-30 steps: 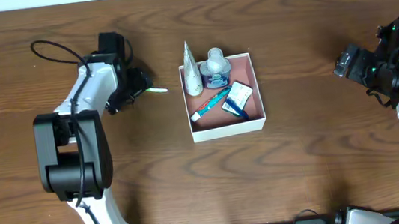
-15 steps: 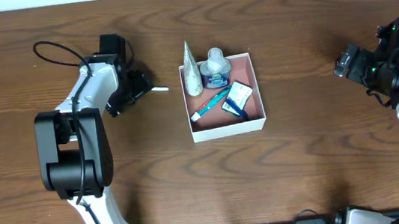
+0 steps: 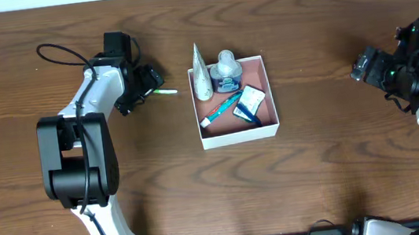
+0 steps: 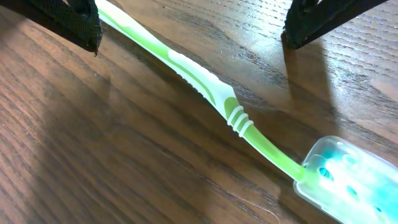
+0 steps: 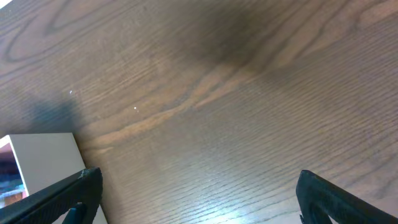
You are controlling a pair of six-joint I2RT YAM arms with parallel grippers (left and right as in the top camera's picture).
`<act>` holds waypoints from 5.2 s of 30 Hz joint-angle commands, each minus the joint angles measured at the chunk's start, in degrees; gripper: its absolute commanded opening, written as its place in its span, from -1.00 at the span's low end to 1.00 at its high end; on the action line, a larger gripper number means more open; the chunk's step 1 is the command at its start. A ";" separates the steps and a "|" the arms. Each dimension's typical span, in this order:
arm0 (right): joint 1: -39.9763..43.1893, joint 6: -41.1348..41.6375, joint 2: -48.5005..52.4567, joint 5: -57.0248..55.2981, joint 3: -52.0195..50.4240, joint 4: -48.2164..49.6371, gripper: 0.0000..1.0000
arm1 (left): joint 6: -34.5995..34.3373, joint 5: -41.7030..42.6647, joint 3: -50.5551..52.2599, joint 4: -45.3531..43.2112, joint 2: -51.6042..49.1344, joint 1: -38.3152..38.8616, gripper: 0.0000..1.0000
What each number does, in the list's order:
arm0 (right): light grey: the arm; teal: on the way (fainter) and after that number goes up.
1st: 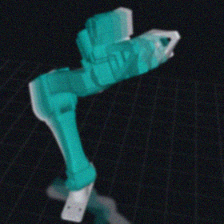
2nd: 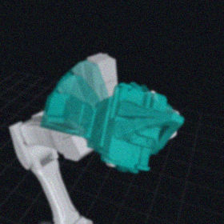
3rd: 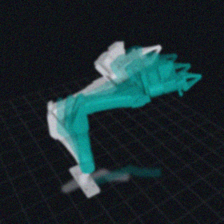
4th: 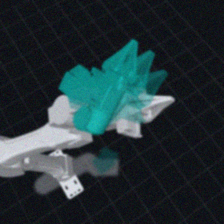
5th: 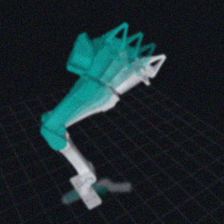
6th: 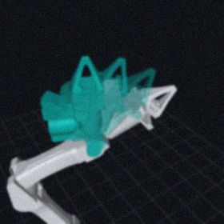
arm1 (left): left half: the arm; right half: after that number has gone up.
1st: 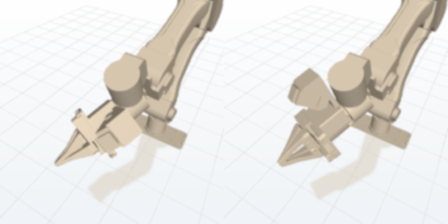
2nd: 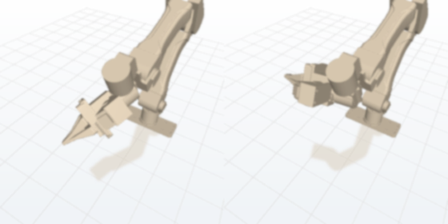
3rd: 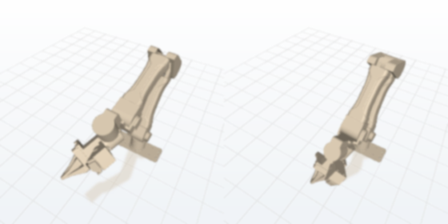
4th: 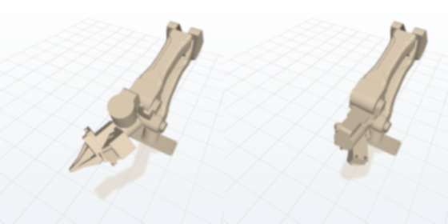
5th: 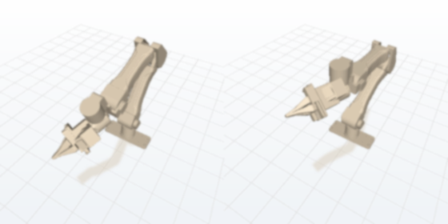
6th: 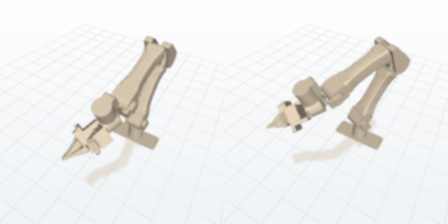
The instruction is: Pack container
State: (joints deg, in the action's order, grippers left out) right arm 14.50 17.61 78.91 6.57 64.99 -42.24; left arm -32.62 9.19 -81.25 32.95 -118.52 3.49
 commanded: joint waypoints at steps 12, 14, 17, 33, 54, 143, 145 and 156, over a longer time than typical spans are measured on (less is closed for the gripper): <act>0.39 0.59 0.17 -0.33 0.57 0.00 0.98 | 1.75 -0.02 -0.42 6.29 -1.42 0.07 0.88; 0.39 0.59 0.15 -0.33 0.57 0.00 0.98 | 2.01 -1.20 -0.42 7.91 -1.42 0.07 0.88; 0.39 0.59 0.17 -0.33 0.57 0.00 0.99 | 3.74 -1.29 -0.42 10.03 -1.42 0.07 0.88; 0.39 0.59 0.17 -0.33 0.57 0.00 0.99 | 11.72 -3.52 -12.07 13.70 -0.52 2.99 0.88; 0.39 0.59 0.17 -0.33 0.57 0.00 0.99 | 30.05 -13.94 -13.05 3.82 -5.79 7.85 0.96; 0.39 0.59 0.17 -0.35 0.57 -0.02 0.99 | -33.35 -5.09 17.57 2.80 -0.74 6.56 -0.88; 0.39 0.59 0.17 -0.35 0.57 -0.02 0.99 | -30.12 -5.09 17.57 3.21 -0.74 6.56 -0.88; 0.39 0.59 0.17 -0.35 0.57 -0.02 0.99 | -3.30 -0.46 13.03 3.72 3.82 1.95 -0.88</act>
State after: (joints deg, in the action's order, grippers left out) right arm 14.50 17.61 79.02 6.57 64.99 -42.24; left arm -48.53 7.77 -69.82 34.92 -111.96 7.68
